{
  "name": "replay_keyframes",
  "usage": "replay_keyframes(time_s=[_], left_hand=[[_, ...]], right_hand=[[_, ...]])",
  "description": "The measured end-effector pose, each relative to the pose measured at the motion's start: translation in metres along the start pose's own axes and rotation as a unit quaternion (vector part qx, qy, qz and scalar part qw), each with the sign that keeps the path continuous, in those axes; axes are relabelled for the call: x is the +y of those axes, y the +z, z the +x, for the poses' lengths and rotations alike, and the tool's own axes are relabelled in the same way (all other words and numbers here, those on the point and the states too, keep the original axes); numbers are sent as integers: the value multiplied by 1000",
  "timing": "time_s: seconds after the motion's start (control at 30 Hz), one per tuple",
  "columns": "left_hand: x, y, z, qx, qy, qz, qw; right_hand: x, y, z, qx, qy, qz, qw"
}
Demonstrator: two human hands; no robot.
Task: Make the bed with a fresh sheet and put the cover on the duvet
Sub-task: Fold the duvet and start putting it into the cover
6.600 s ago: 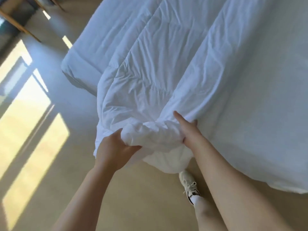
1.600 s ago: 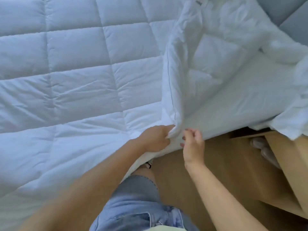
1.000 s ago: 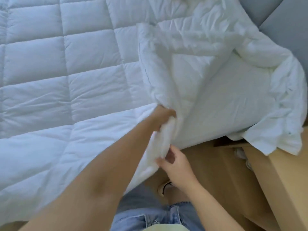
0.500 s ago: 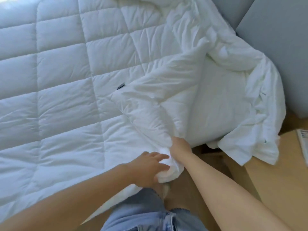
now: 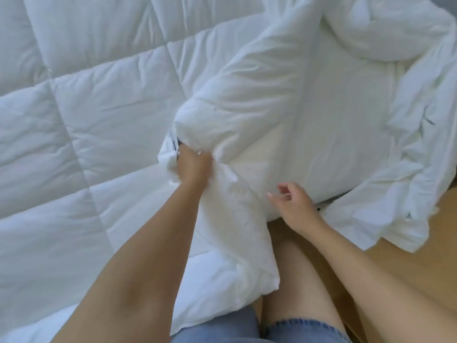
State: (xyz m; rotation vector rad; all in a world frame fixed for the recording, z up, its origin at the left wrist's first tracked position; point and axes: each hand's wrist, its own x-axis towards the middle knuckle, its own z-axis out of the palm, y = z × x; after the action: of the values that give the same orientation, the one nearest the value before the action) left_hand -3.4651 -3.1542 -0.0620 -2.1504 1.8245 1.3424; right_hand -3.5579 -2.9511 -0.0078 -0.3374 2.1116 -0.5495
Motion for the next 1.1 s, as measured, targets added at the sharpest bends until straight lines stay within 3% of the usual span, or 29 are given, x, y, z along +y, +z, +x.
replay_keyframes(time_s=[0.1, 0.2, 0.27, 0.33, 0.4, 0.47, 0.5, 0.6, 0.67, 0.73, 0.8, 0.87, 1.0, 1.07, 1.1], left_hand=[[5, 22, -44, -55, 140, 32, 988], [7, 59, -119, -213, 269, 19, 939], [16, 93, -164, -307, 329, 33, 892], [32, 123, -190, -399, 356, 118, 837], [46, 147, -203, -474, 394, 276, 737], [65, 158, -217, -455, 527, 345, 629], [77, 158, -224, -411, 605, 305, 610], [106, 157, -217, -223, 722, 74, 651], [123, 165, -197, -153, 710, 132, 675], [134, 185, -176, -190, 621, 307, 696], [143, 209, -158, -209, 529, 445, 692], [152, 230, -140, -203, 522, 497, 663], [178, 248, -113, -190, 604, 523, 571], [182, 250, -103, -194, 625, 550, 520], [183, 251, -98, -200, 625, 579, 483]], right_hand=[[-37, -17, 55, 33, 17, 201, 979], [-43, -49, 93, 3, 69, 322, 944], [-10, -78, 99, 42, 86, 265, 960], [45, -116, 93, 125, 98, 150, 976], [101, -155, 83, 179, 152, 9, 972], [144, -186, 78, 193, 201, -40, 960], [157, -195, 78, 195, 189, -10, 962], [154, -203, 76, 171, 87, 182, 964], [143, -196, 76, 100, 54, 258, 960], [143, -183, 80, 40, 49, 191, 979], [153, -174, 76, 15, 88, 99, 991], [168, -168, 64, -2, 123, 96, 988], [192, -174, 53, -215, 95, 241, 942], [200, -175, 63, -202, 107, 243, 943], [208, -171, 68, -150, 120, 216, 957]])
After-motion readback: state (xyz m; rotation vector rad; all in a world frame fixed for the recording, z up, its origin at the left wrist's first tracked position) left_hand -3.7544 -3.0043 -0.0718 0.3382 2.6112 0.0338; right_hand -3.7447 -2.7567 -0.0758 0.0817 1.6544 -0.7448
